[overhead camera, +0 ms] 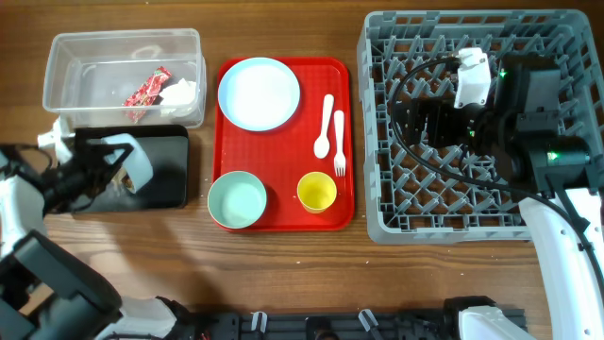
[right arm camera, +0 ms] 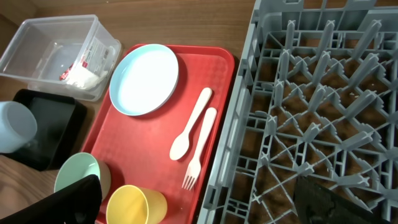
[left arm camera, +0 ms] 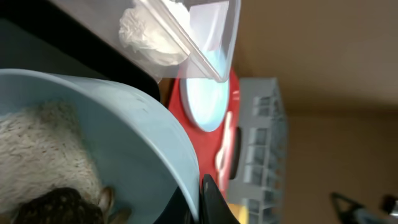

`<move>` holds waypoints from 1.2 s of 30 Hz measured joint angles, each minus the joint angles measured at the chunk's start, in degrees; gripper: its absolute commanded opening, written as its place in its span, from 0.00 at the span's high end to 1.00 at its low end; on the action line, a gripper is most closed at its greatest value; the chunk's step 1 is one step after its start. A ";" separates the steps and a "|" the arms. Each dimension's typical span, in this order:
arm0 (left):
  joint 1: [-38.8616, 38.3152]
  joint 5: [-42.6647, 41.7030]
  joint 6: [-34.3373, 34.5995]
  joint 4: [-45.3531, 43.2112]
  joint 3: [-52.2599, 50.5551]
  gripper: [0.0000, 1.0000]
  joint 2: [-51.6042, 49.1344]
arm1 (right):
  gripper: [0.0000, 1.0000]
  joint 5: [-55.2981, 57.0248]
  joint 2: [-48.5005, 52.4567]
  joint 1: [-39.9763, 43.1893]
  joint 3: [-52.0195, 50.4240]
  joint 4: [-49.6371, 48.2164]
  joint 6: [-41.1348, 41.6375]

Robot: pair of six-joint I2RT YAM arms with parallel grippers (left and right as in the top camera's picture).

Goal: Sort waste into correct bins and load items into the dishwasher rack
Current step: 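Tip the blue bowl over the black tray to empty the rice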

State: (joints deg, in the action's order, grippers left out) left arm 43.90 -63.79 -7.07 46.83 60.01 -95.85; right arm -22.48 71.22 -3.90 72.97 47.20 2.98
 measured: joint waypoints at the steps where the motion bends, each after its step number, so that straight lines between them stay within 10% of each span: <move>1: 0.72 -1.29 0.07 0.00 -0.22 0.96 -0.74 | 0.00 0.00 0.00 0.00 0.00 0.02 0.13; 14: 7.61 -20.81 7.58 -0.42 -0.46 0.96 -9.92 | 0.00 0.00 0.00 0.00 0.00 0.17 0.87; 36: 8.24 -24.59 22.60 -8.74 -0.63 0.96 -9.97 | 0.00 0.00 0.00 0.00 0.00 0.15 0.87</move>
State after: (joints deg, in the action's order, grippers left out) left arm 52.14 -88.38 15.53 38.09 59.37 -105.82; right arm -22.48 71.22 -3.90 72.97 47.35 3.86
